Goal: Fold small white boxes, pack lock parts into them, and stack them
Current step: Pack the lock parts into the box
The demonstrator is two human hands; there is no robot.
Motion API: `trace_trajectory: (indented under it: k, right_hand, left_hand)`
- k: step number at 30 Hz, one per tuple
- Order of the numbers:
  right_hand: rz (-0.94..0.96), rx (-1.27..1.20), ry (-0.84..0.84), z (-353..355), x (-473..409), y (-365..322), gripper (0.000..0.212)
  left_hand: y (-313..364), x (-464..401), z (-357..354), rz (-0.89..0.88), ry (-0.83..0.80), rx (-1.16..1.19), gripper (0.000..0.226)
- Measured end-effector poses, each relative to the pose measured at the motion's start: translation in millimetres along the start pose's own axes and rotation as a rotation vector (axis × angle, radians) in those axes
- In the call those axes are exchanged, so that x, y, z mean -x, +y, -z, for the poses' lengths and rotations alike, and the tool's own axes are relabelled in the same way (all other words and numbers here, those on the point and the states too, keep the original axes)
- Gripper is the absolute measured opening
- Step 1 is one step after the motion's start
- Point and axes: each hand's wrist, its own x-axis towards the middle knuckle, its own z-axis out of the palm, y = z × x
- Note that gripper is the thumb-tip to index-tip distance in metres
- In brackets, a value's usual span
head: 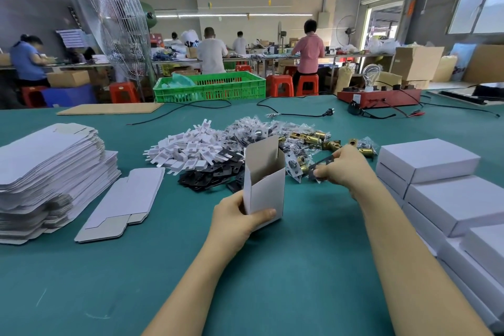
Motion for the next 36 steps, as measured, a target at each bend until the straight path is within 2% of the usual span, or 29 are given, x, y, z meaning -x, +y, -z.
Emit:
trace_trajectory:
  k: [6,8,11,13,16,20,23,30,36]
  right_hand:
    - [0.316,0.457,0.174,22.6,13.6,-29.5,0.019]
    - [0.413,0.436,0.210,31.5,20.4,-41.3,0.020]
    - [0.553,0.255,0.223,40.8,34.5,-55.8,0.017]
    - [0.622,0.117,0.160,42.9,47.1,-64.4,0.013]
    - [0.679,-0.005,-0.060,46.4,63.0,-75.7,0.011]
    - [0.732,0.089,-0.301,52.1,75.3,-85.6,0.018]
    - [0.722,0.146,-0.400,52.9,80.1,-88.7,0.014]
    - [0.731,0.281,-0.481,61.1,92.6,-95.7,0.016]
    - [0.739,0.526,-0.353,52.3,103.1,-103.0,0.020]
  left_hand:
    - [6.0,2.9,0.1,0.015,-0.103,0.053,0.044]
    - [6.7,3.0,1.5,0.016,-0.141,0.074,0.043]
    - [8.5,4.8,0.6,0.034,-0.180,0.113,0.036]
    - [9.5,6.7,-1.2,0.032,-0.209,0.112,0.034]
    - [11.0,8.9,-2.0,0.010,-0.253,0.124,0.032]
    - [12.5,9.9,-0.9,0.001,-0.265,0.203,0.032]
    - [12.8,10.9,-1.1,-0.029,-0.275,0.194,0.036]
    - [12.4,12.5,-3.7,-0.095,-0.302,0.169,0.031]
    - [13.4,15.0,-5.7,-0.114,-0.298,0.165,0.035]
